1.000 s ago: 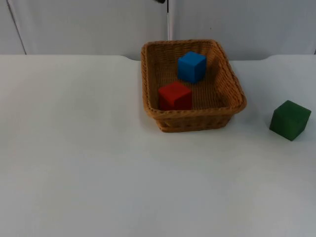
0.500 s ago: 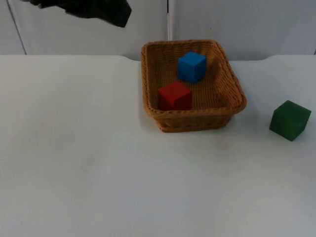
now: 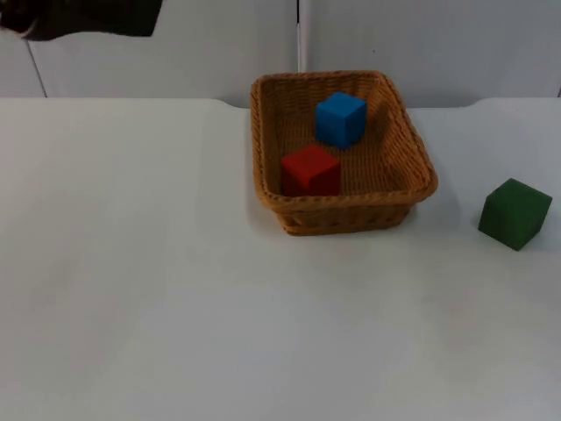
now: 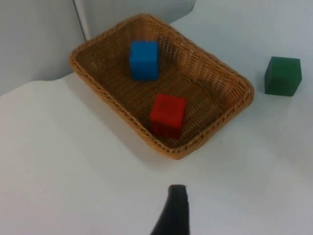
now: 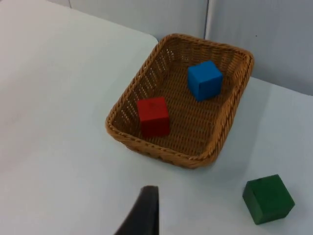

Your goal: Pick up one cube with each hand and place exactly two cubes into the same basket, leaving the remaining cube outside.

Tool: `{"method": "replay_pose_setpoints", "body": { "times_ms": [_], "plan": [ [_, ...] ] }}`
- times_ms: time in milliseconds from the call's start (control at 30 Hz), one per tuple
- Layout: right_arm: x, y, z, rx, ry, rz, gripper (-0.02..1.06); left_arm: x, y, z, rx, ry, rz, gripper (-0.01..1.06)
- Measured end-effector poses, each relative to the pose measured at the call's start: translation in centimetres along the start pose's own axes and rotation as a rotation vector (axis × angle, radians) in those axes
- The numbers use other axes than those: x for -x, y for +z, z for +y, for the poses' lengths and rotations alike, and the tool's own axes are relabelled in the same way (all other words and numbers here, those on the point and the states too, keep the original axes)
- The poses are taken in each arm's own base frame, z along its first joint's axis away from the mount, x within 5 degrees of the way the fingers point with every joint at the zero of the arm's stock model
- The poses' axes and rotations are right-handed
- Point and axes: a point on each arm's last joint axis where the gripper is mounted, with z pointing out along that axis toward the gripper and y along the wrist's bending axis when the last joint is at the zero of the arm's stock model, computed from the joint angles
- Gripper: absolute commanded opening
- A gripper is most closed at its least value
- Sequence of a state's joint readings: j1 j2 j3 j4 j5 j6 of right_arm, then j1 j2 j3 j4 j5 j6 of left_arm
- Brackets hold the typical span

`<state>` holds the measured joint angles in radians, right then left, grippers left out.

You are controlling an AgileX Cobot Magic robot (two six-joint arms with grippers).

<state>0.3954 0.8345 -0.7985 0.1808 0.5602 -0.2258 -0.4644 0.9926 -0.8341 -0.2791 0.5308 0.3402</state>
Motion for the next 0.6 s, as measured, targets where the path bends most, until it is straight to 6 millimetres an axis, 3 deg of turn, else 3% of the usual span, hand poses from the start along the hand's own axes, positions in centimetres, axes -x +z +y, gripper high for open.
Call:
{"method": "replay_pose_setpoints", "body": {
  "times_ms": [300, 600],
  "plan": [
    [-3.5, -4.9, 0.9, 0.016, -0.011, -0.043, 0.87, -2.3, -3.3, -0.7, 0.007, 0.010, -0.071, 0.73],
    [-6.5, -9.0, 1.7, 0.031, -0.031, -0.091, 0.87, -2.9, -6.5, -1.3, 0.001, 0.029, -0.138, 0.73]
  ]
}}
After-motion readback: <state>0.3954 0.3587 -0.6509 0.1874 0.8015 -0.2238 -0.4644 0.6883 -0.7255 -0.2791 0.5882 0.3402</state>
